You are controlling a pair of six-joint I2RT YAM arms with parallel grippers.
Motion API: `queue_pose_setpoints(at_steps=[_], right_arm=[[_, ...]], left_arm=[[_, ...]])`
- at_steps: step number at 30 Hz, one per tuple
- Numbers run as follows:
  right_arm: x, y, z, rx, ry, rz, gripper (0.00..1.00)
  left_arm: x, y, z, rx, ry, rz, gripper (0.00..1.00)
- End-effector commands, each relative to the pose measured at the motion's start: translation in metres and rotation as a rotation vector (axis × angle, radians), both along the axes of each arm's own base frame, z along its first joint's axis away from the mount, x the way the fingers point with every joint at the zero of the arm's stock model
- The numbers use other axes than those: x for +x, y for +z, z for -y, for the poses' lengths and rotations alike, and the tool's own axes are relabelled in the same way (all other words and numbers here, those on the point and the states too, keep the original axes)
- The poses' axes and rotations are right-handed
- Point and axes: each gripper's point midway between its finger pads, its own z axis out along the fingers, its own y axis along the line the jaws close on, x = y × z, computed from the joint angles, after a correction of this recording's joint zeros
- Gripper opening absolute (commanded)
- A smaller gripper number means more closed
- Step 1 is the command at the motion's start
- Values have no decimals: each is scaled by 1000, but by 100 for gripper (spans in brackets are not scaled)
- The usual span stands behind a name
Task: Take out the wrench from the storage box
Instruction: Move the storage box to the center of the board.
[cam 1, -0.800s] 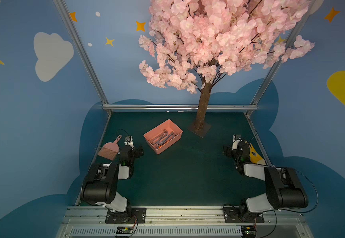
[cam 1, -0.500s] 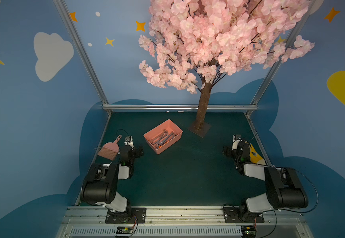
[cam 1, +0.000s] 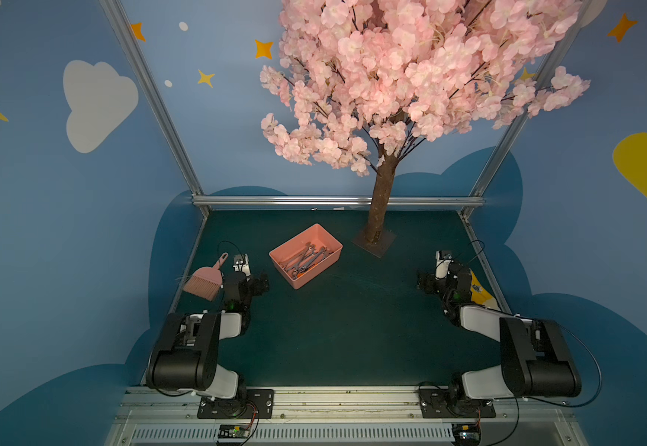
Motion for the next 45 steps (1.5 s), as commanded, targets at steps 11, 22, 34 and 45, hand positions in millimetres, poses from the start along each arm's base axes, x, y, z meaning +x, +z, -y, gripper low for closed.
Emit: queue_pose_setpoints(at_steps=[11, 22, 34, 45], right_arm=[[-68, 102, -112, 286, 416, -2, 98], [-124, 119, -195, 403, 698, -220, 98], [-129, 94, -198, 349, 618, -339, 98], [-124, 80, -191, 323, 564, -349, 98]], left_arm=[[2, 96, 46, -147, -203, -179, 98], [37, 84, 93, -163, -523, -477, 97], [104, 32, 111, 18, -704, -680, 78], [122, -10, 107, 147, -666, -774, 41]])
